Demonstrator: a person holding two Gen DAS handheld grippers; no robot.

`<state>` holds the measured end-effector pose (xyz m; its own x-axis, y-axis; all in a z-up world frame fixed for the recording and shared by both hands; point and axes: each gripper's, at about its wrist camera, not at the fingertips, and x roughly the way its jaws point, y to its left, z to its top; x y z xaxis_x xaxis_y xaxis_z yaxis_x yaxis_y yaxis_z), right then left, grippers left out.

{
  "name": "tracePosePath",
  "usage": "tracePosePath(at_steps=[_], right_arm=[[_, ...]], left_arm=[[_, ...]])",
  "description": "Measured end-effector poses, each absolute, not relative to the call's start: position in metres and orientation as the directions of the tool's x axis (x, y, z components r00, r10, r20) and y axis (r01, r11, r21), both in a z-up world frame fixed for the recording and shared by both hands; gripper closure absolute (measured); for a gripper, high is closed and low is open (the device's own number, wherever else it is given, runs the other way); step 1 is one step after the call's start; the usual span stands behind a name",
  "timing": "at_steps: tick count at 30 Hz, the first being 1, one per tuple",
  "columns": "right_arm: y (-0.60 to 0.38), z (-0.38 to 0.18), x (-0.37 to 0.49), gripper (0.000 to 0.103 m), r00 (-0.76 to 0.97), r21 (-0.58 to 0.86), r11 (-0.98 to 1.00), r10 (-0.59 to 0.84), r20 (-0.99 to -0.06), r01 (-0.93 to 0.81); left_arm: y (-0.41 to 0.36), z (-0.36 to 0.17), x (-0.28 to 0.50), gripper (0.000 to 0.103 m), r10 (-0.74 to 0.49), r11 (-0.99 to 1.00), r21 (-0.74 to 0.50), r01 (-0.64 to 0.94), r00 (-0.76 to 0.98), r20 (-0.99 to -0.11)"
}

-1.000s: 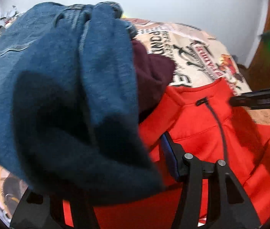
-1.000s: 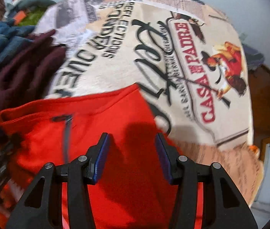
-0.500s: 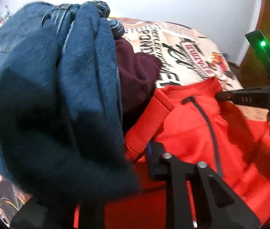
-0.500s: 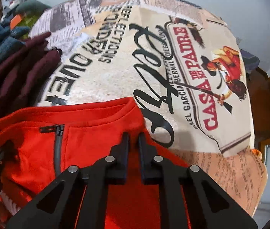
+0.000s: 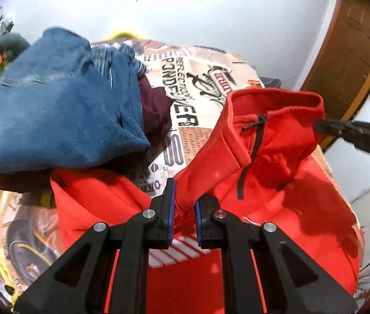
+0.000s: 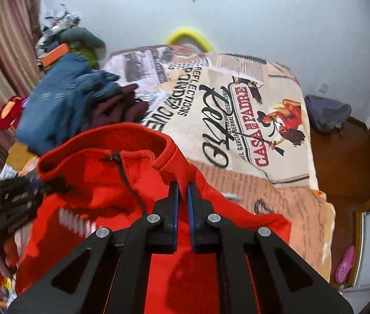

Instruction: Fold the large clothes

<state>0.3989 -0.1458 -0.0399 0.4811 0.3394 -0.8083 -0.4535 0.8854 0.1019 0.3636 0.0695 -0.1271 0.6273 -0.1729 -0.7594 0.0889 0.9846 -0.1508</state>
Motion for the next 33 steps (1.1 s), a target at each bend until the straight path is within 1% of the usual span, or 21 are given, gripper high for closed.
tracePosePath(at_steps=[3, 6, 10, 16, 20, 22, 24, 26, 29, 31, 32, 33], right_arm=[[-0.152, -0.034, 0.364, 0.097, 0.494, 0.092, 0.879, 0.346, -0.798, -0.468], [-0.16, -0.038, 0.337, 0.097, 0.484, 0.112, 0.877, 0.359, -0.798, -0.467], [-0.169, -0.057, 0.302, 0.097, 0.457, 0.128, 0.88, 0.356, -0.815, -0.457], [-0.182, -0.091, 0.262, 0.097, 0.414, 0.148, 0.888, 0.343, -0.843, -0.436], [-0.194, -0.107, 0.249, 0.097, 0.393, 0.152, 0.898, 0.326, -0.86, -0.413], [-0.196, -0.109, 0.245, 0.097, 0.394, 0.136, 0.902, 0.309, -0.865, -0.409], [-0.199, -0.105, 0.243, 0.097, 0.408, 0.129, 0.904, 0.306, -0.86, -0.407], [-0.203, -0.098, 0.244, 0.097, 0.415, 0.144, 0.906, 0.318, -0.852, -0.399], [-0.209, -0.085, 0.25, 0.097, 0.431, 0.181, 0.909, 0.344, -0.834, -0.374], [-0.208, -0.08, 0.257, 0.096, 0.443, 0.191, 0.912, 0.349, -0.825, -0.363], [-0.207, -0.075, 0.263, 0.096, 0.451, 0.196, 0.912, 0.354, -0.819, -0.361], [-0.205, -0.073, 0.266, 0.096, 0.455, 0.197, 0.912, 0.355, -0.816, -0.359]], left_arm=[[0.068, -0.115, 0.349, 0.091, -0.173, 0.985, -0.134, 0.11, 0.638, -0.75], [0.063, -0.116, 0.328, 0.091, -0.172, 0.985, -0.11, 0.136, 0.63, -0.757], [0.055, -0.135, 0.297, 0.09, -0.149, 0.983, -0.053, 0.174, 0.6, -0.786], [0.046, -0.182, 0.255, 0.087, -0.097, 0.978, 0.015, 0.208, 0.517, -0.851], [0.045, -0.207, 0.238, 0.085, -0.084, 0.979, 0.01, 0.204, 0.447, -0.891], [0.049, -0.211, 0.231, 0.082, -0.075, 0.982, 0.012, 0.19, 0.443, -0.894], [0.056, -0.208, 0.225, 0.068, -0.063, 0.986, 0.015, 0.164, 0.458, -0.887], [0.066, -0.201, 0.222, 0.062, -0.052, 0.991, 0.011, 0.13, 0.473, -0.88], [0.085, -0.185, 0.224, 0.061, -0.032, 0.997, 0.005, 0.073, 0.496, -0.867], [0.099, -0.174, 0.23, 0.058, -0.01, 1.0, 0.004, 0.026, 0.515, -0.857], [0.106, -0.168, 0.234, 0.055, 0.002, 1.0, 0.002, -0.001, 0.526, -0.85], [0.113, -0.161, 0.238, 0.054, 0.008, 1.0, -0.007, -0.025, 0.541, -0.841]])
